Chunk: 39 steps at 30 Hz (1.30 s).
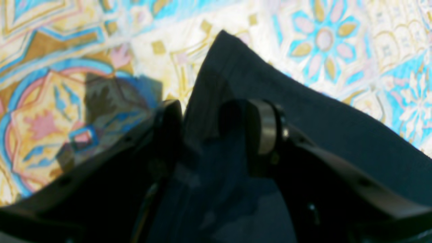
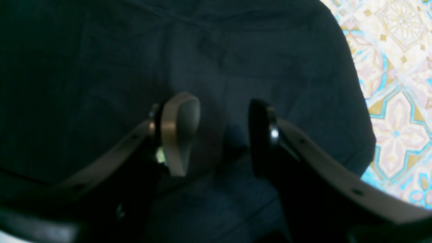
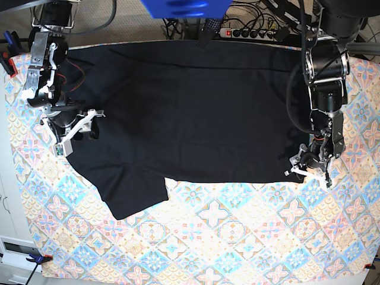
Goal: Fold the T-shirt properly
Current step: 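Reach both grippers to the shirt's side edges midway along the body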
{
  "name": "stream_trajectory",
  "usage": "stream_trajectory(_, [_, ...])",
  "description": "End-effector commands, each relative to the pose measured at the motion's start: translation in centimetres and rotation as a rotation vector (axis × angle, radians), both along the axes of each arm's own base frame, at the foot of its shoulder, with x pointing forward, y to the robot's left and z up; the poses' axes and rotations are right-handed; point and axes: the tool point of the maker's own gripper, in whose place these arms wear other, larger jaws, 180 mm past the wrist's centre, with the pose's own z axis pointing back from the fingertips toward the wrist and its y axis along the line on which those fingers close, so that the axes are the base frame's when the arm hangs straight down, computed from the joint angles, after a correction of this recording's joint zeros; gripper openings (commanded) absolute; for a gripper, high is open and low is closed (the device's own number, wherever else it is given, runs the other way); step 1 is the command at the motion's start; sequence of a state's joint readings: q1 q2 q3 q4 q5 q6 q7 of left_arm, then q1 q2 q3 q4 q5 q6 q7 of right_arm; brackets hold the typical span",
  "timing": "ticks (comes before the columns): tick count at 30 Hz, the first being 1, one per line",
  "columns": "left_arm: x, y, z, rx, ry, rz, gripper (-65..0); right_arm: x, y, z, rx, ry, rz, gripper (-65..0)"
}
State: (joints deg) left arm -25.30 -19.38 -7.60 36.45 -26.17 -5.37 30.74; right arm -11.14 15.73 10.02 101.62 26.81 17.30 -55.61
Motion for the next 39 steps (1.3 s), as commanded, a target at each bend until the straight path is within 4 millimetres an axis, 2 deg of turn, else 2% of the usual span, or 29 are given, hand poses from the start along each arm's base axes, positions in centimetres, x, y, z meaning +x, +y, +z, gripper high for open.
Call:
stream_trajectory(1, [1.1, 0.2, 1.0, -0.001, -0.027, 0.005, -34.4, 0.8, -0.4, 1.2, -0.007, -0.045, 0.001, -37.8])
stream_trajectory(4, [0.9, -0.8, 0.5, -0.019, -0.019, -0.002, -34.4, 0.9, -0.5, 1.3, -0.006, -0.049, -0.004, -37.8])
stream_trajectory(9, [0.3, -2.9, -0.7, -0.052, 0.000, -0.020, -35.1, 3.1, -0.7, 2.5, -0.001, -0.094, -0.011, -37.8])
stream_trajectory(11, [-0.1, -3.1, -0.8, -0.051, -0.006, -0.026, -36.0, 3.4, -0.7, 2.9, -0.001, -0.105, -0.011, -37.8])
stream_trajectory(12, [-0.1, -3.3, -0.7, -0.049, -0.017, -0.038, -37.7, 3.6, -0.7, 3.0, -0.001, -0.108, -0.012, -37.8])
stream_trajectory(15, [-0.4, -4.2, 0.0, -0.057, -0.026, -0.099, -48.1, 3.7, -0.8, 3.1, -0.002, -0.111, -0.012, -37.7])
stream_trajectory(19, [-0.4, -4.7, 0.4, -0.067, -0.024, -0.138, -60.8, 3.4, -1.4, 1.3, 0.012, -0.063, -0.034, -37.7])
stream_trajectory(21, [-0.5, -4.6, 0.6, -0.064, -0.032, -0.143, -64.8, 4.5, -1.6, 1.5, 0.020, -0.071, -0.043, -37.7])
stream_trajectory(24, [-1.4, -4.2, 0.8, -0.040, -0.045, -0.156, -65.0, 5.6, -2.2, 1.3, 0.030, -0.065, -0.061, -37.8])
stream_trajectory(27, [-2.1, -4.1, 1.9, -0.003, -0.081, -0.183, -65.0, 7.1, -3.8, 1.3, 0.017, -0.057, -0.081, -37.8])
stream_trajectory(34, [-4.7, -4.9, 3.3, 0.045, -0.127, -0.238, -65.0, 10.3, -7.5, -0.7, 0.054, 0.028, -0.179, -37.8])
stream_trajectory(36, [-5.3, -5.2, 3.6, 0.054, -0.137, -0.252, -65.0, 11.1, -8.6, -1.0, 0.010, 0.030, -0.198, -37.8])
stream_trajectory(39, [-6.2, -5.6, 3.9, 0.062, -0.144, -0.268, -65.0, 10.9, -10.4, -2.1, -0.097, 0.041, -0.210, -37.7])
